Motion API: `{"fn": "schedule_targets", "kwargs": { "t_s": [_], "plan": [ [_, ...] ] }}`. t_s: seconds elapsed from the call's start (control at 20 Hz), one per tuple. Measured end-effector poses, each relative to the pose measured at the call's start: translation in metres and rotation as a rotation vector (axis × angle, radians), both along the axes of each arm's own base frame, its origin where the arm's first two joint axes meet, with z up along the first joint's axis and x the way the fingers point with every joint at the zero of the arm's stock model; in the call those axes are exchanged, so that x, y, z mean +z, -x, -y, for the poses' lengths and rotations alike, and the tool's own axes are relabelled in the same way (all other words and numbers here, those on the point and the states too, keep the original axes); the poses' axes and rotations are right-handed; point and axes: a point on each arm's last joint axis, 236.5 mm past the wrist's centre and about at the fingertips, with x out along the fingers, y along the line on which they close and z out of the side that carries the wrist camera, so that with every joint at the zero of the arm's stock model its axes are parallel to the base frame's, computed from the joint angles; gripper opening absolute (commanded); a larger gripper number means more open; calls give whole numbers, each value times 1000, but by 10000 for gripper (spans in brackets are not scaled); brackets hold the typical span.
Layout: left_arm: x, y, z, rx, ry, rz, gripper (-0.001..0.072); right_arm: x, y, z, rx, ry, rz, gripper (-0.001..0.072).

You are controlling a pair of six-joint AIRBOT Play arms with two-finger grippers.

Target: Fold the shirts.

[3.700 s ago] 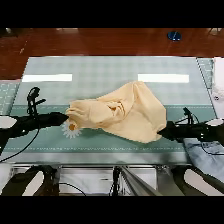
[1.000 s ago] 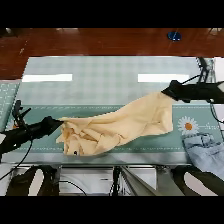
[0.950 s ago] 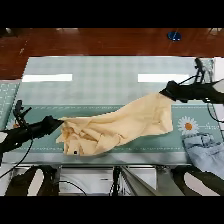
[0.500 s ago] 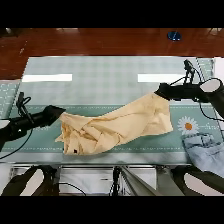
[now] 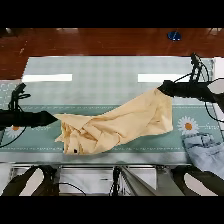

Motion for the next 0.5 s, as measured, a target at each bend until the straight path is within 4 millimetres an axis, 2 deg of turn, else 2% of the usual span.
{"fn": "schedule_targets", "kwargs": {
  "t_s": [0.2,0.35,0.5],
  "plan": [
    [-12,26,11,-34,40,-93,555,1,1,1,5,8,2,22],
    [-21,36,19,-55,61,-116,555,0,2,1,8,12,1,22],
    [-34,37,22,-64,44,-107,548,0,2,1,9,13,0,22]
  ]
}}
